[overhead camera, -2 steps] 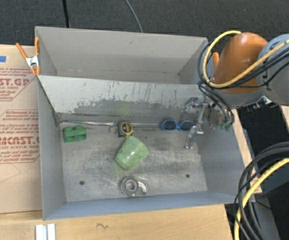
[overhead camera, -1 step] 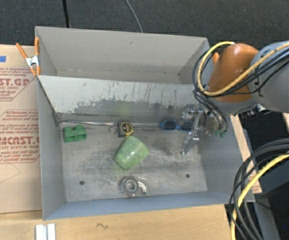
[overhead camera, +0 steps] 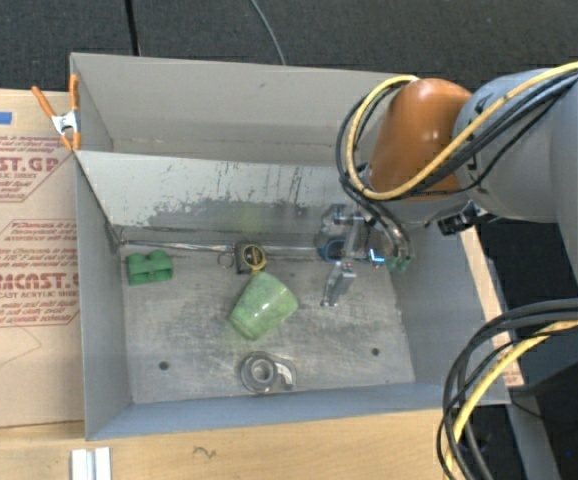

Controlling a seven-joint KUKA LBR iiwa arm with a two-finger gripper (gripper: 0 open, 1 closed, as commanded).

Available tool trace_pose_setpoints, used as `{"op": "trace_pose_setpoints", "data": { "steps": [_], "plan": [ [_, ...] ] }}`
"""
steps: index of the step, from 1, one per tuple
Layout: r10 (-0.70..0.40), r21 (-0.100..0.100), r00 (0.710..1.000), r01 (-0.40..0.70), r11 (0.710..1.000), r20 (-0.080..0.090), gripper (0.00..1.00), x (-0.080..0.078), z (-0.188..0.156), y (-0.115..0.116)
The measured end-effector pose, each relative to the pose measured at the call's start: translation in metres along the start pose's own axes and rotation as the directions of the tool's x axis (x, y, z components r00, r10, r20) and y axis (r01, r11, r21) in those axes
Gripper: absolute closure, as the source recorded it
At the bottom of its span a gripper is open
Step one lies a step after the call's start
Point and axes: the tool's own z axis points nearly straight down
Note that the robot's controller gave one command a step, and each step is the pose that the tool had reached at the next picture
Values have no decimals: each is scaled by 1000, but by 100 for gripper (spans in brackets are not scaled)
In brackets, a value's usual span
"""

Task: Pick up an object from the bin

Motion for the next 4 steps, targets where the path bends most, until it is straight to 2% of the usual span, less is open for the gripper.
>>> {"op": "trace_pose_setpoints", "data": {
  "steps": [1,2,3,4],
  "plan": [
    [-127,0,992,127,992,-7,0,28,55,78],
    [-171,7,985,171,985,-2,0,21,63,113],
    [-489,3,872,489,872,0,0,59,-38,122],
    [-588,-1,809,588,809,-9,0,109,10,109]
  ]
}}
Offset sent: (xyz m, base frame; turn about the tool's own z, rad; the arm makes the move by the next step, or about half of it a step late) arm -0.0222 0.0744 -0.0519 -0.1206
